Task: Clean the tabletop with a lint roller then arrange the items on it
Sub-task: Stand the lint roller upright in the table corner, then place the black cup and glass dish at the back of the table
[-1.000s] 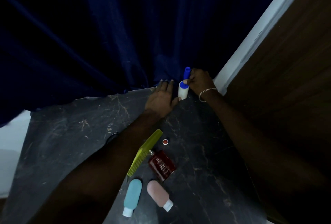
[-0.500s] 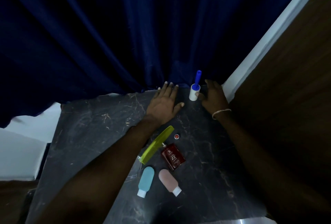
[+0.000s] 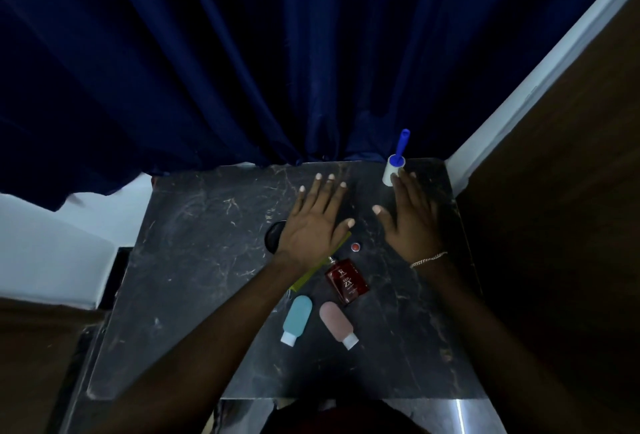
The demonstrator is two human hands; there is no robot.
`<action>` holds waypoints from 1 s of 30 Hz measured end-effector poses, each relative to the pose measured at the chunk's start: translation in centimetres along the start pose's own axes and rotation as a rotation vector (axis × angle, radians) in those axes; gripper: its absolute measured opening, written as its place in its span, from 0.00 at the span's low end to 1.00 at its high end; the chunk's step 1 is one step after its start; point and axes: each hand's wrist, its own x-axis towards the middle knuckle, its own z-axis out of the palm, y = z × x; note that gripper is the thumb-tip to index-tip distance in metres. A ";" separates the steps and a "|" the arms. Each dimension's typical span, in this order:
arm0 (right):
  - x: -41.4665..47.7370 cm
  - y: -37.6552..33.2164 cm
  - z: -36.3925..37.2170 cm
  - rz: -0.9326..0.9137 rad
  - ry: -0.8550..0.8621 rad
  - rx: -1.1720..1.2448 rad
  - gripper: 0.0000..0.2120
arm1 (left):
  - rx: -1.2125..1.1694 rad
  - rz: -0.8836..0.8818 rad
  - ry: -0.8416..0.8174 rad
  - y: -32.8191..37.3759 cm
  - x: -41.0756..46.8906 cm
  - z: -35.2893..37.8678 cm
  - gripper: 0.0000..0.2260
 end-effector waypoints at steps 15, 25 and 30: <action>-5.1 -5.3 7.2 -0.073 -0.366 0.073 0.35 | -0.292 -0.612 -0.090 -6.3 -14.3 2.3 0.46; -0.2 -11.2 12.1 0.039 -0.651 0.130 0.40 | -0.412 -0.709 -0.344 -8.7 -9.1 4.3 0.48; 0.9 -12.1 12.7 0.109 -0.702 0.220 0.41 | -0.493 -0.728 -0.264 -8.4 -7.6 4.0 0.39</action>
